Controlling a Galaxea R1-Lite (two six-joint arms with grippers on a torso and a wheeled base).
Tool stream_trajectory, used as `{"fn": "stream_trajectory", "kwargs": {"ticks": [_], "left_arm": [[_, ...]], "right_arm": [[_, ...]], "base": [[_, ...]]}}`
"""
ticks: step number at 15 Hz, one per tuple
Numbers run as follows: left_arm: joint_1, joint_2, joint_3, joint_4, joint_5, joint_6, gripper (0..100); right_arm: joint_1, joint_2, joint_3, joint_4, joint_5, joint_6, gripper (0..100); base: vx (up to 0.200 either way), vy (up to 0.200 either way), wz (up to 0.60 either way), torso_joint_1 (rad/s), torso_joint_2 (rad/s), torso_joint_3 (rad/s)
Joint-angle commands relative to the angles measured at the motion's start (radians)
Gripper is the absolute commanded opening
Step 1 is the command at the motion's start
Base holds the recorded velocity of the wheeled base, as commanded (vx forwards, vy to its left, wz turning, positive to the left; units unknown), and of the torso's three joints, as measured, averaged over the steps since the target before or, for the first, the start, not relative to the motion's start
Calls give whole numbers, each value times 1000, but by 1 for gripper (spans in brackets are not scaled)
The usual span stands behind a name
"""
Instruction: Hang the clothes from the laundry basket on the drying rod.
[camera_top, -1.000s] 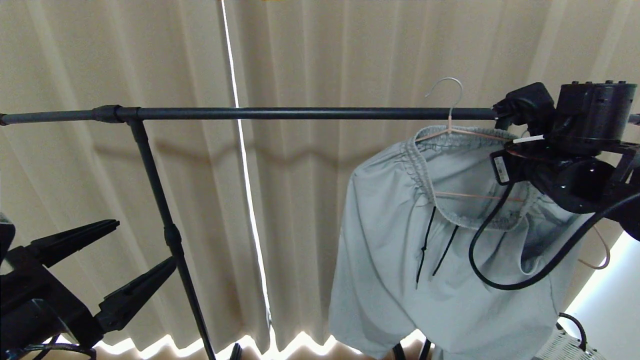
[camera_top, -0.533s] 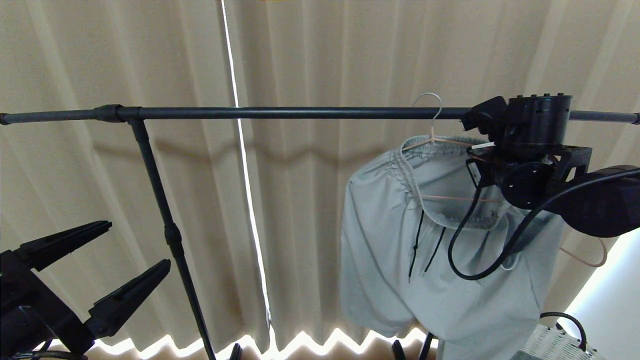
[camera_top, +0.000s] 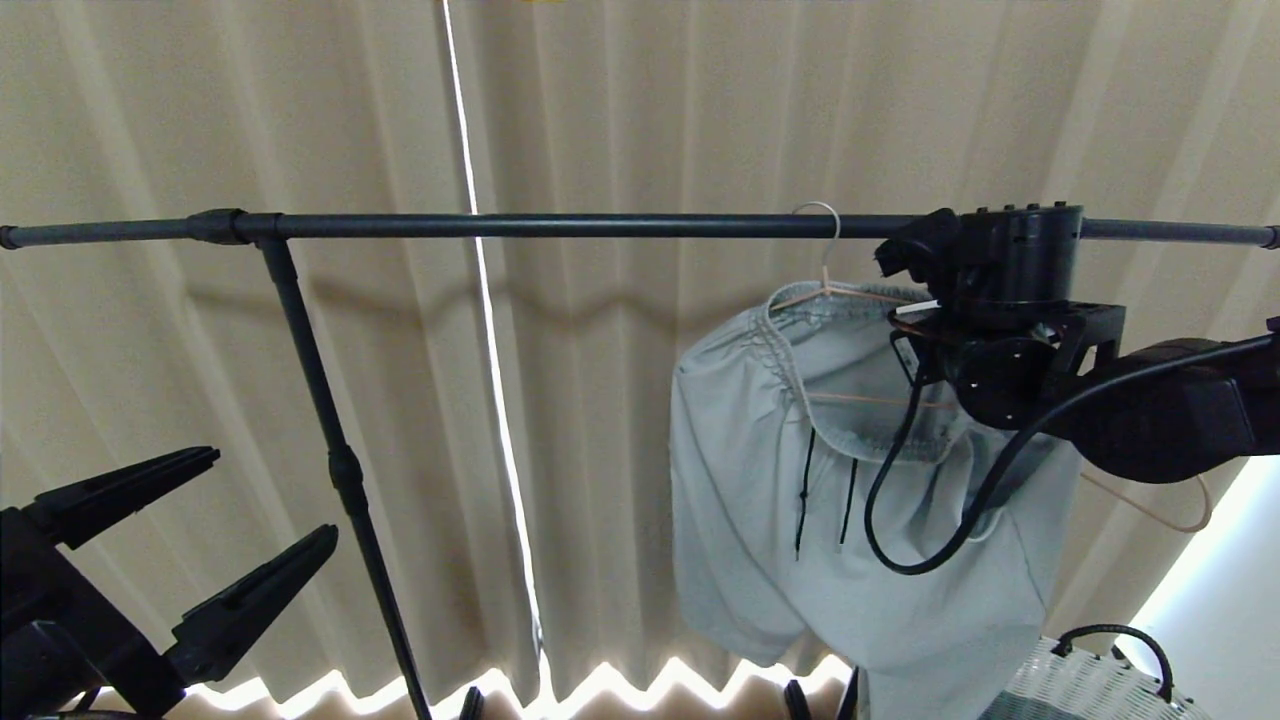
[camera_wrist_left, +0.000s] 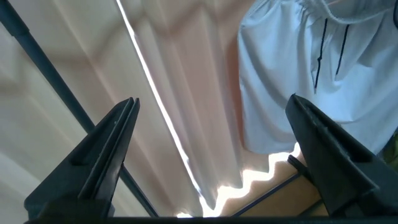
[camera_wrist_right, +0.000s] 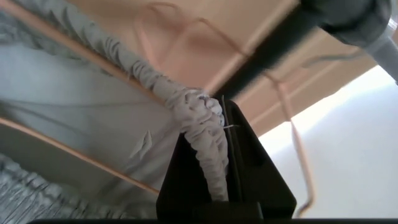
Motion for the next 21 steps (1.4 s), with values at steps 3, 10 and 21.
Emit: {"fn": "stream_trajectory", "kwargs": {"ticks": [3, 10, 21], "left_arm": [[0, -2, 5, -1, 0, 0, 100], [0, -11, 14, -1, 0, 0, 100], [61, -39, 3, 1, 44, 0, 100]], "right_arm": [[56, 35, 1, -10, 0, 0, 0], [98, 30, 4, -13, 5, 3, 0], [145, -52, 249, -303, 338, 90, 100]], "base": [[0, 0, 0, 0, 0, 0], [0, 0, 0, 0, 0, 0], [0, 0, 0, 0, 0, 0]]}}
